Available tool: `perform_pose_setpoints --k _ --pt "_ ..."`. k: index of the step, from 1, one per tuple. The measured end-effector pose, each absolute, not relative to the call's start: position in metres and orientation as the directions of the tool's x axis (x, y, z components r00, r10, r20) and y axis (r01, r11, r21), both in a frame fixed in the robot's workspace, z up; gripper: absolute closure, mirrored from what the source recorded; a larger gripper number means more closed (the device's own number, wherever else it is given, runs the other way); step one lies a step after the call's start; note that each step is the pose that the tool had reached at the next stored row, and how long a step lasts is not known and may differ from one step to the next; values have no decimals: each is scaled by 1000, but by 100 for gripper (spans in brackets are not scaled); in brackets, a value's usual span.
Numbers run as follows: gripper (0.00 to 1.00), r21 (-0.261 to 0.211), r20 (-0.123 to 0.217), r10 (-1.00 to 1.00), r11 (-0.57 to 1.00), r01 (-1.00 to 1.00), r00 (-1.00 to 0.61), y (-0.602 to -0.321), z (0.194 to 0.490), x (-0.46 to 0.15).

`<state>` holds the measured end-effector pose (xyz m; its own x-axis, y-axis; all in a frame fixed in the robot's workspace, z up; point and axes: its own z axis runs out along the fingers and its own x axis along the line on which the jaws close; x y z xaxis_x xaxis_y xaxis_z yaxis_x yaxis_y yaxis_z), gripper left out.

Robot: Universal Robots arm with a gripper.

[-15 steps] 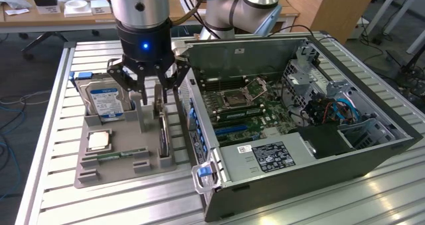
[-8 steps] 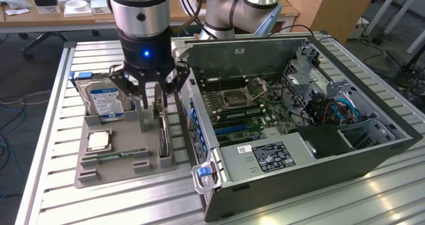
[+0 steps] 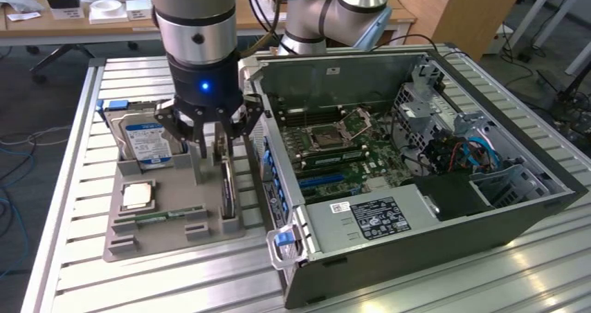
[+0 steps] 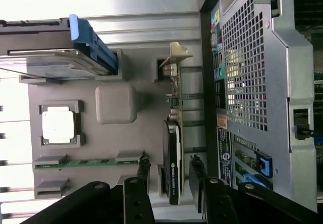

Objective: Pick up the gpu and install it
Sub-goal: 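Pick up the gpu and move the gpu toward the slot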

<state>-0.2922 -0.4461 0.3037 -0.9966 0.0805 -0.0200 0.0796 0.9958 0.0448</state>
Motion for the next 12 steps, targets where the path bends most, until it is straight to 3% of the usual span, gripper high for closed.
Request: perform_pose_setpoints --k 12 --pt "55 45 -20 80 996 79 -997 -446 293 -292"
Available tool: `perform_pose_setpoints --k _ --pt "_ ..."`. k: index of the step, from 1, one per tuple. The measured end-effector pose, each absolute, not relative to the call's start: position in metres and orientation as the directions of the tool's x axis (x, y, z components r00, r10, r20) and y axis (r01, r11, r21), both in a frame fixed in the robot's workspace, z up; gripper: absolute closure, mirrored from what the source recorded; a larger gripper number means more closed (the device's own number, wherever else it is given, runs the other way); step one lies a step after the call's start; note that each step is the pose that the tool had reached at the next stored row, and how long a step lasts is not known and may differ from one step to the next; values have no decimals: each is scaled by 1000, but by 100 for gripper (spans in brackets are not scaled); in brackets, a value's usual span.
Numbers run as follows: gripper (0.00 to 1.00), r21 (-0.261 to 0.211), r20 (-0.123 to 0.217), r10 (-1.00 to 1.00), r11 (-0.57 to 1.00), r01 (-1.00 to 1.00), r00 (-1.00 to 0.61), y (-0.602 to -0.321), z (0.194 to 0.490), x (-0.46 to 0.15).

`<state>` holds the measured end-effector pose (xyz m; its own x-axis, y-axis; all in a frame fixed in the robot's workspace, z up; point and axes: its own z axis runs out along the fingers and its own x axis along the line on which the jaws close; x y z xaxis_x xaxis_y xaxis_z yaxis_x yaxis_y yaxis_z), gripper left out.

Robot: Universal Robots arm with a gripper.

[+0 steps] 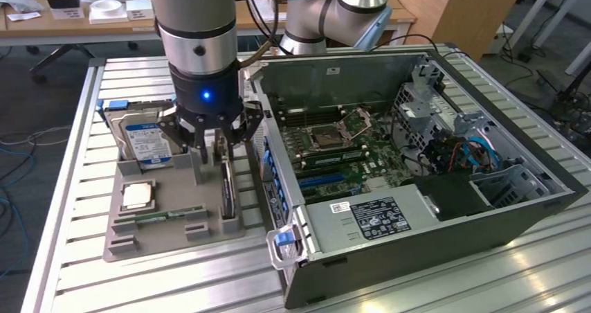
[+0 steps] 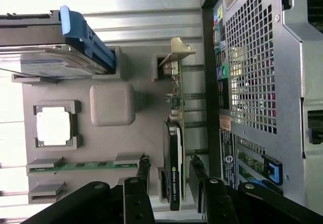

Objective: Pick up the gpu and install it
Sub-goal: 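Pick up the gpu and move the gpu toward the slot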

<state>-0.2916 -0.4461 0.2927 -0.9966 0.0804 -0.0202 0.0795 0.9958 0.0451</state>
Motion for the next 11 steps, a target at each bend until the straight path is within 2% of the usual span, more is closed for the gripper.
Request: perform_pose_setpoints --k 11 --pt "55 45 -20 81 996 80 -997 -446 280 -288"
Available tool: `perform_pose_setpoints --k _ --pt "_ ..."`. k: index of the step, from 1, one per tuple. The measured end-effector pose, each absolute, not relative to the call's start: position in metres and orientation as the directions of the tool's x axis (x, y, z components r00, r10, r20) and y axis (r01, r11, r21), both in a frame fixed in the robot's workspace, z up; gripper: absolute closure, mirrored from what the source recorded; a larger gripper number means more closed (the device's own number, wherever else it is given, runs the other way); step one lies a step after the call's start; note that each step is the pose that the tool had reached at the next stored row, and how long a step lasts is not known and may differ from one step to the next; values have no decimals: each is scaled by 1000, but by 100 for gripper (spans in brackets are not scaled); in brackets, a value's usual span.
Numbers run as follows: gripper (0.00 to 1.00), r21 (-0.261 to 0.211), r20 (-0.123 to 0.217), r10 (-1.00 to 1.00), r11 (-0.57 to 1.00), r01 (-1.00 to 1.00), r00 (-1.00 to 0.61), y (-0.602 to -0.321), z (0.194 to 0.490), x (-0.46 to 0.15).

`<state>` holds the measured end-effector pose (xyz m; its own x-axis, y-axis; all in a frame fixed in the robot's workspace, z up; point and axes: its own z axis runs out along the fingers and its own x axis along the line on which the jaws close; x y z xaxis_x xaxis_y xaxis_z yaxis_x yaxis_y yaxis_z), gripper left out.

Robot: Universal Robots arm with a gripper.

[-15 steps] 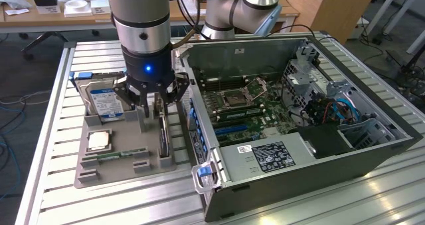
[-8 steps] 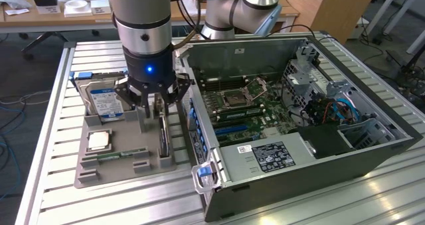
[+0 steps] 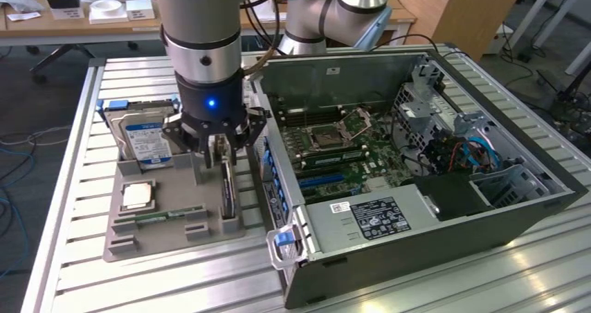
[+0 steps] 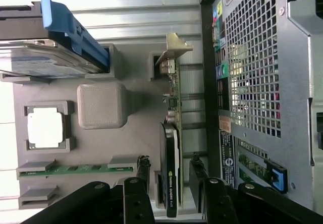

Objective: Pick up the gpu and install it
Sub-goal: 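Pick up the gpu and move the gpu toward the slot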

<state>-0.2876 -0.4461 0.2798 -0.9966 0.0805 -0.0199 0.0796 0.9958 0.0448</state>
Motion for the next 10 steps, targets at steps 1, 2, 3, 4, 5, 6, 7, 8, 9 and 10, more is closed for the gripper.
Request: perform_pose_setpoints --k 1,2,3,4,5,6,7,8,9,10 --pt "55 45 -20 81 996 80 -997 -446 278 -287" --pt "55 45 -20 81 996 80 -997 -446 276 -287" --pt "55 45 -20 81 996 80 -997 -446 275 -287" --pt "55 45 -20 81 996 80 -997 -446 275 -287" --pt "55 45 -20 81 996 80 -997 -446 275 -287" --pt "55 45 -20 80 996 79 -997 -446 274 -287" --pt "55 45 -20 80 996 79 -997 -446 274 -286" --pt "55 45 -20 80 996 79 -997 -446 273 -286" --pt "55 45 -20 81 996 80 -997 -446 272 -285" --pt "55 45 -20 81 996 80 -997 -446 271 -285"
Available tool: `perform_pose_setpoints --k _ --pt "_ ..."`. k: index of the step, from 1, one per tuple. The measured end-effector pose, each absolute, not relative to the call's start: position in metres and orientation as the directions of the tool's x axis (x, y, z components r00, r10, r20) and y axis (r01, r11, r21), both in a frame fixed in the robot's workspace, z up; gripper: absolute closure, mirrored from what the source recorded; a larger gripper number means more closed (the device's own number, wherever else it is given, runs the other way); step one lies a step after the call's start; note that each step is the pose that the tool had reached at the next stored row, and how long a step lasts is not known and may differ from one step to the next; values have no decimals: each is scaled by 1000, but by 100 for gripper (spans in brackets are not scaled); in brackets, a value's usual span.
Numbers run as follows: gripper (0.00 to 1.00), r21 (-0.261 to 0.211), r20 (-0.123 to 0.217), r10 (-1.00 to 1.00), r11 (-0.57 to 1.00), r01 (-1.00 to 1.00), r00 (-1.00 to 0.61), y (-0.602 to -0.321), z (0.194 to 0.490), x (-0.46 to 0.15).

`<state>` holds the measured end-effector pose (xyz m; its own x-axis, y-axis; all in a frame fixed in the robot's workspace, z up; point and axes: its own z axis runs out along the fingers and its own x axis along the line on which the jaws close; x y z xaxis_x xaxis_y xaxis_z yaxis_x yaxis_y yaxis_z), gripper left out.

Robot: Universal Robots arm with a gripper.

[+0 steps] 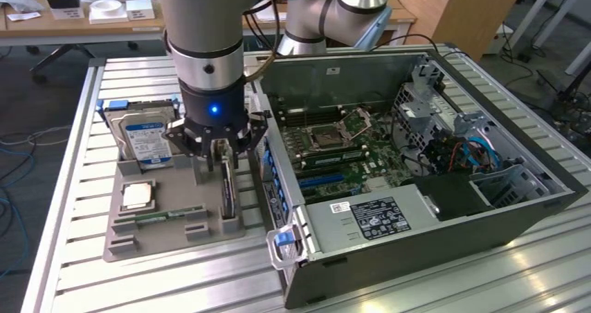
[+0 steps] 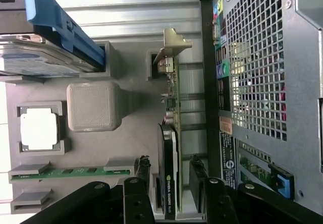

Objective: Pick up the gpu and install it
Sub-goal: 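Pick up the gpu and move the gpu toward the slot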

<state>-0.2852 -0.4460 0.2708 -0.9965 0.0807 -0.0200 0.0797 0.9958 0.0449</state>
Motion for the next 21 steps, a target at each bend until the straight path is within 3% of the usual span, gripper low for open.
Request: perform_pose_setpoints --k 21 --pt "55 45 -20 81 996 80 -997 -446 243 -283"
